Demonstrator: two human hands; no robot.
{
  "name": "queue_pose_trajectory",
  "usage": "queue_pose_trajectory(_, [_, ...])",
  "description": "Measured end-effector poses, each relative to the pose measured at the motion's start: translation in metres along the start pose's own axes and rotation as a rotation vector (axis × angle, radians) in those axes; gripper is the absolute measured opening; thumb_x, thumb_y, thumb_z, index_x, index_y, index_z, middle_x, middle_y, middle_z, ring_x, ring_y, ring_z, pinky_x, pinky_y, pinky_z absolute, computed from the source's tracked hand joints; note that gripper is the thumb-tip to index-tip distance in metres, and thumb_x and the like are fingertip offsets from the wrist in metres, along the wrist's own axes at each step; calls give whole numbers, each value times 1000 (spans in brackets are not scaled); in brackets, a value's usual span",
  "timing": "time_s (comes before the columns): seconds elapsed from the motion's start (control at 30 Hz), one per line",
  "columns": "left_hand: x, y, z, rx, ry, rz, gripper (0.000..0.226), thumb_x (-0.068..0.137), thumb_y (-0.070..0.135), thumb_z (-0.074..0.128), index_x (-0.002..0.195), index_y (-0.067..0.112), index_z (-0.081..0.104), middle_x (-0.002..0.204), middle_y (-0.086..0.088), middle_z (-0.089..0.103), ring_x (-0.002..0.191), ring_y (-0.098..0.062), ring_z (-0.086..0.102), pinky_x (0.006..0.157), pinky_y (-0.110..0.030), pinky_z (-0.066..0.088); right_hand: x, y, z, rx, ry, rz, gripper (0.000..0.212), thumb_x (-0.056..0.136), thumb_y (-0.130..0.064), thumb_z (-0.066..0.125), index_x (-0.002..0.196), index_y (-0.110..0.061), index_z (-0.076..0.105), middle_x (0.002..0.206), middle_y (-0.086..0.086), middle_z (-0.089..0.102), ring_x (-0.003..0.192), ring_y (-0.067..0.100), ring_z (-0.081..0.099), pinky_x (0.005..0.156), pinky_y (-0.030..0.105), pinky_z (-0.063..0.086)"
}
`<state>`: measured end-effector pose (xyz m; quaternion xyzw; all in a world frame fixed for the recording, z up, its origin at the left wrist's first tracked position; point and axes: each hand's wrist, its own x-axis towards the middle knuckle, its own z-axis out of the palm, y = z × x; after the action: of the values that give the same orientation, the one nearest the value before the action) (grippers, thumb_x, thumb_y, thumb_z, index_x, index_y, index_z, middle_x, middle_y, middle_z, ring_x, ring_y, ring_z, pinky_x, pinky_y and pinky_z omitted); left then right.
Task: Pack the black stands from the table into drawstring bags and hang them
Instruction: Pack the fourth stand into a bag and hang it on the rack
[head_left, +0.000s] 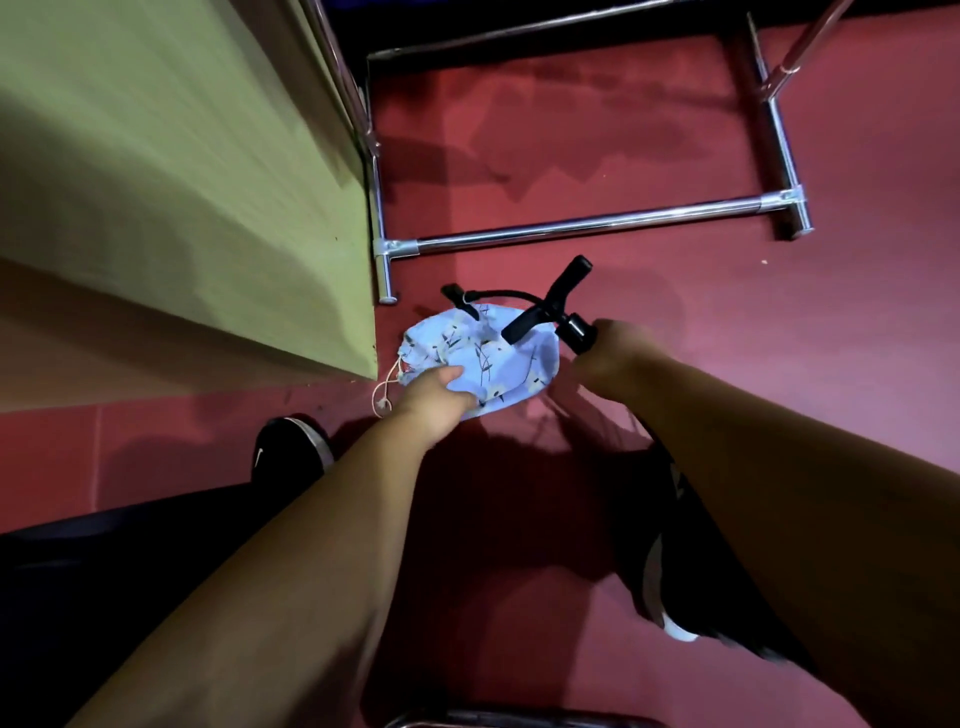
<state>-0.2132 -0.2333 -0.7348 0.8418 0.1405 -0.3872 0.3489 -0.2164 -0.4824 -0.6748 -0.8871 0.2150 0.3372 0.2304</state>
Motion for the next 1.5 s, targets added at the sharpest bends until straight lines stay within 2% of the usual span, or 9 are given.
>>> queue_pose_trajectory(0.13, [2,21,-7,-321,193,11,25,90,6,75,108,21,81,99,0,76,58,-2,57,60,-15,46,-4,-8,-9,145,33,-21,8,87,-15,62,91,-21,59,79,0,61,79,28,61,68,28,43])
queue_pose_trajectory(0.2, [-5,40,-18,-473,180,31,28,90,-4,71,101,21,76,86,-4,69,45,-5,49,47,-16,40,-9,-16,-15,261,31,-38,9,86,-12,64,88,-20,59,79,2,62,85,32,65,71,37,53])
queue_pose_trajectory(0.4, [-44,114,-57,-858,-83,27,38,98,-1,56,131,16,63,117,-12,74,92,-26,75,73,-40,64,-42,-49,-33,669,-26,-164,7,81,-8,73,86,-10,69,75,6,66,69,24,64,59,32,56])
queue_pose_trajectory(0.57, [-113,163,-85,-905,-21,108,36,94,-20,43,101,13,54,98,-18,65,86,-31,70,78,-45,63,-94,-76,-64,795,-23,-239,15,81,0,67,87,-13,63,76,11,62,65,26,59,55,30,55])
queue_pose_trajectory(0.73, [-174,198,-109,-742,109,246,32,91,-16,67,100,14,61,96,-8,71,91,-27,72,62,-37,65,-148,-93,-109,829,-10,-328,15,83,-2,68,92,-15,67,82,7,64,66,26,63,51,27,52])
queue_pose_trajectory(0.87, [-227,226,-134,-411,323,406,23,78,13,88,87,16,66,90,-7,74,84,-27,74,74,-45,66,-196,-112,-145,822,53,-468,27,80,-7,74,106,-9,77,85,6,73,69,18,67,60,29,55])
queue_pose_trajectory(1.0, [-283,243,-160,148,501,551,25,92,32,72,105,12,77,108,-12,76,107,-29,69,82,-33,51,-234,-123,-173,815,199,-540,12,81,2,71,90,-3,76,71,8,66,56,16,58,57,31,50])
queue_pose_trajectory(1.17, [-297,224,-171,218,553,579,14,84,25,73,87,18,62,93,-10,68,90,-33,66,66,-31,36,-249,-123,-180,763,435,-484,15,73,-15,73,86,-6,73,66,-2,66,61,16,60,65,40,55])
queue_pose_trajectory(1.5, [-287,211,-167,266,520,598,18,92,11,56,106,19,63,104,-6,68,94,-28,62,72,-33,46,-240,-138,-177,735,462,-412,9,75,-21,71,77,-14,65,75,3,68,75,29,67,71,42,56])
